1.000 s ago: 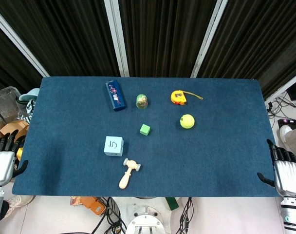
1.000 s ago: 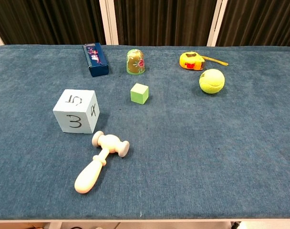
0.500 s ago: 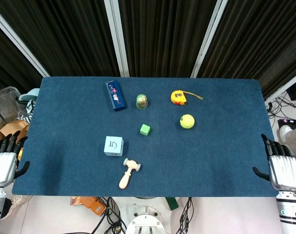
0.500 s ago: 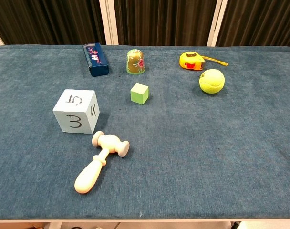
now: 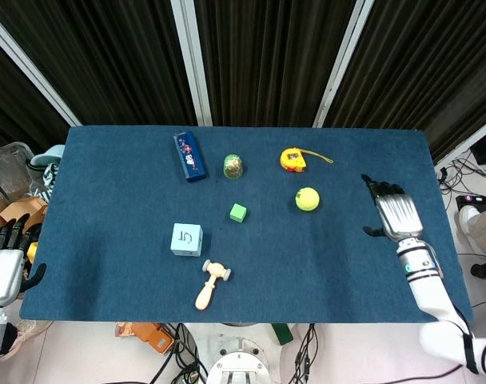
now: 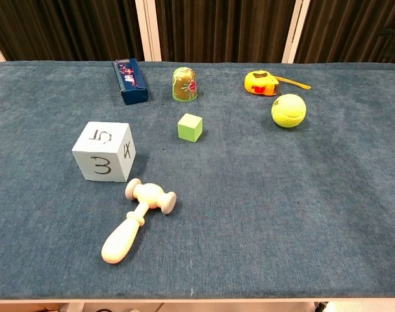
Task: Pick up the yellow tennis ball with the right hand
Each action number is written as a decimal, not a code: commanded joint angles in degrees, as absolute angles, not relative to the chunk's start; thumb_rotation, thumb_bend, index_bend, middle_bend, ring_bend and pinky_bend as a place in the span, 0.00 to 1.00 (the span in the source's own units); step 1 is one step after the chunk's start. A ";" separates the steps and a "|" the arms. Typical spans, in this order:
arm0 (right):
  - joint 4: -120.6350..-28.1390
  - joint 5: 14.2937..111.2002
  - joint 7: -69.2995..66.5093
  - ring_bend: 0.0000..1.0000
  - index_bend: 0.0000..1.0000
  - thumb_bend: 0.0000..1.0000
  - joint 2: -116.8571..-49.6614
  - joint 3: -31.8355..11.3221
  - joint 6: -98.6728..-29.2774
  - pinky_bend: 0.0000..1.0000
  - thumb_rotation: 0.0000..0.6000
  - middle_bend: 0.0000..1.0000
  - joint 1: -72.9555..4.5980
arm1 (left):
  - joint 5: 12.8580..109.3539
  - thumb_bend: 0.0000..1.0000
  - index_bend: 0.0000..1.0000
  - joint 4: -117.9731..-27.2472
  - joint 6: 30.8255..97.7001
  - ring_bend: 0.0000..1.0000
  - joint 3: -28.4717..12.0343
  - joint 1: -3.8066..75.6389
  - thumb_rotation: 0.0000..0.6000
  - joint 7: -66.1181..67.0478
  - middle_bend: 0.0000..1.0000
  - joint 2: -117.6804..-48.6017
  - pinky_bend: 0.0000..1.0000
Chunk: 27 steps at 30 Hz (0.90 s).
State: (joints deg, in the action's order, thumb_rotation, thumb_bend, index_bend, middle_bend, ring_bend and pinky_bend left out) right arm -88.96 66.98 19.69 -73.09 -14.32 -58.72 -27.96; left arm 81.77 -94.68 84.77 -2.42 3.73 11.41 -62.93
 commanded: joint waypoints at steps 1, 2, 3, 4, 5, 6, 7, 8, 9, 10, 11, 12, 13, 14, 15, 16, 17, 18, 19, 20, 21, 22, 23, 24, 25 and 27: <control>-85.07 62.52 21.91 0.26 0.09 0.19 -76.97 -16.52 -54.68 0.27 1.00 0.27 -32.39 | 81.64 0.28 0.14 -94.70 84.58 0.00 -2.45 3.80 1.00 11.32 0.00 -62.92 0.11; -84.39 61.90 22.02 0.26 0.10 0.19 -77.67 -16.66 -54.10 0.27 1.00 0.27 -33.13 | 81.64 0.28 0.14 -94.68 84.53 0.00 -2.44 3.82 1.00 11.37 0.00 -62.91 0.11; -83.66 61.41 22.04 0.27 0.10 0.19 -78.40 -16.75 -53.65 0.27 1.00 0.27 -33.78 | 81.65 0.28 0.14 -94.65 84.51 0.00 -2.45 3.85 1.00 11.41 0.00 -62.91 0.11; -82.58 60.71 22.17 0.27 0.11 0.19 -79.38 -16.74 -53.08 0.27 1.00 0.27 -34.57 | 81.66 0.28 0.14 -94.65 84.49 0.00 -2.45 3.87 1.00 11.39 0.00 -62.92 0.11; -81.75 60.13 22.40 0.28 0.11 0.19 -80.05 -16.66 -52.59 0.27 1.00 0.27 -35.14 | 81.63 0.28 0.14 -94.64 84.46 0.00 -2.46 3.88 1.00 11.36 0.00 -62.92 0.11; -80.96 59.53 22.56 0.28 0.11 0.19 -80.70 -16.59 -52.14 0.27 1.00 0.27 -35.67 | 81.60 0.28 0.14 -94.64 84.44 0.00 -2.47 3.88 1.00 11.33 0.00 -62.91 0.11; -79.93 58.76 22.55 0.28 0.12 0.19 -81.58 -16.56 -51.64 0.27 1.00 0.27 -36.27 | 81.57 0.28 0.14 -94.61 84.42 0.00 -2.49 3.89 1.00 11.27 0.00 -62.89 0.11; -79.17 58.28 22.43 0.28 0.12 0.19 -82.21 -16.52 -51.28 0.27 1.00 0.27 -36.68 | 81.55 0.28 0.14 -94.59 84.41 0.00 -2.50 3.89 1.00 11.22 0.00 -62.87 0.11; -78.41 57.88 22.26 0.29 0.12 0.19 -82.79 -16.45 -50.89 0.28 1.00 0.27 -37.06 | 81.53 0.28 0.14 -94.57 84.41 0.00 -2.53 3.90 1.00 11.16 0.00 -62.86 0.11; -77.46 57.46 21.96 0.30 0.12 0.19 -83.47 -16.32 -50.35 0.28 1.00 0.27 -37.53 | 81.49 0.28 0.14 -94.54 84.38 0.00 -2.55 3.91 1.00 11.09 0.00 -62.86 0.11; -76.74 57.20 21.71 0.30 0.13 0.19 -84.00 -16.22 -49.98 0.28 1.00 0.27 -37.87 | 81.46 0.28 0.14 -94.51 84.34 0.00 -2.56 3.93 1.00 11.06 0.00 -62.85 0.11; -76.04 57.00 21.46 0.30 0.13 0.19 -84.52 -16.08 -49.56 0.29 1.00 0.27 -38.20 | 81.44 0.28 0.14 -94.50 84.30 0.00 -2.56 3.94 1.00 11.06 0.00 -62.85 0.11; -75.38 56.83 21.15 0.30 0.13 0.19 -85.01 -15.93 -49.09 0.29 1.00 0.27 -38.52 | 81.43 0.28 0.14 -94.49 84.27 0.00 -2.56 3.96 1.00 11.07 0.00 -62.85 0.11; -74.48 56.58 20.72 0.31 0.14 0.19 -85.66 -15.78 -48.45 0.29 1.00 0.27 -38.96 | 81.45 0.28 0.14 -94.47 84.25 0.00 -2.57 3.99 1.00 11.10 0.00 -62.86 0.11; -73.44 56.35 20.37 0.31 0.14 0.19 -86.39 -15.67 -47.91 0.29 1.00 0.27 -39.43 | 81.48 0.28 0.14 -94.43 84.24 0.00 -2.57 4.02 1.00 11.14 0.00 -62.89 0.11; -72.86 56.25 20.23 0.31 0.14 0.19 -86.80 -15.62 -47.67 0.30 1.00 0.27 -39.68 | 81.50 0.28 0.14 -94.41 84.24 0.00 -2.56 4.03 1.00 11.16 0.00 -62.89 0.11; -71.67 56.12 19.93 0.31 0.14 0.19 -87.65 -15.53 -47.21 0.30 1.00 0.27 -40.21 | 81.50 0.28 0.14 -94.39 84.22 0.00 -2.56 4.04 1.00 11.20 0.00 -62.90 0.11; -70.82 56.09 19.65 0.31 0.14 0.19 -88.32 -15.50 -46.89 0.30 1.00 0.27 -40.60 | 81.47 0.28 0.14 -94.37 84.20 0.00 -2.57 4.05 1.00 11.20 0.00 -62.91 0.11; -69.81 56.12 19.17 0.32 0.15 0.19 -89.18 -15.50 -46.52 0.30 1.00 0.27 -41.10 | 81.40 0.28 0.14 -94.34 84.18 0.00 -2.60 4.06 1.00 11.19 0.00 -62.91 0.11; -69.19 56.17 18.77 0.32 0.15 0.19 -89.75 -15.49 -46.21 0.30 1.00 0.28 -41.45 | 81.36 0.28 0.14 -94.33 84.18 0.00 -2.63 4.06 1.00 11.17 0.00 -62.92 0.11; -68.48 56.36 18.31 0.33 0.15 0.19 -90.44 -15.46 -45.92 0.31 1.00 0.28 -41.90 | 81.31 0.28 0.14 -94.31 84.19 0.00 -2.66 4.07 1.00 11.14 0.00 -62.92 0.11; -68.13 56.48 18.09 0.34 0.16 0.19 -90.78 -15.44 -45.84 0.31 1.00 0.28 -42.11 | 81.29 0.28 0.14 -94.30 84.18 0.00 -2.67 4.07 1.00 11.14 0.00 -62.92 0.11; -67.43 56.83 17.68 0.34 0.17 0.19 -91.47 -15.40 -45.80 0.32 1.00 0.29 -42.50 | 81.24 0.28 0.14 -94.27 84.15 0.00 -2.69 4.09 1.00 11.13 0.00 -62.92 0.11; -66.90 57.10 17.36 0.36 0.18 0.19 -92.01 -15.39 -45.83 0.33 1.00 0.30 -42.77 | 81.20 0.28 0.14 -94.25 84.11 0.00 -2.71 4.11 1.00 11.13 0.00 -62.93 0.11; -66.22 57.38 16.95 0.37 0.19 0.19 -92.71 -15.37 -45.83 0.34 1.00 0.30 -43.12 | 81.19 0.28 0.14 -94.22 84.08 0.00 -2.71 4.13 1.00 11.10 0.00 -62.93 0.11; -65.10 57.88 16.25 0.39 0.22 0.19 -93.87 -15.38 -45.88 0.35 1.00 0.32 -43.70 | 81.23 0.28 0.14 -94.17 84.05 0.00 -2.72 4.17 1.00 11.06 0.00 -62.94 0.11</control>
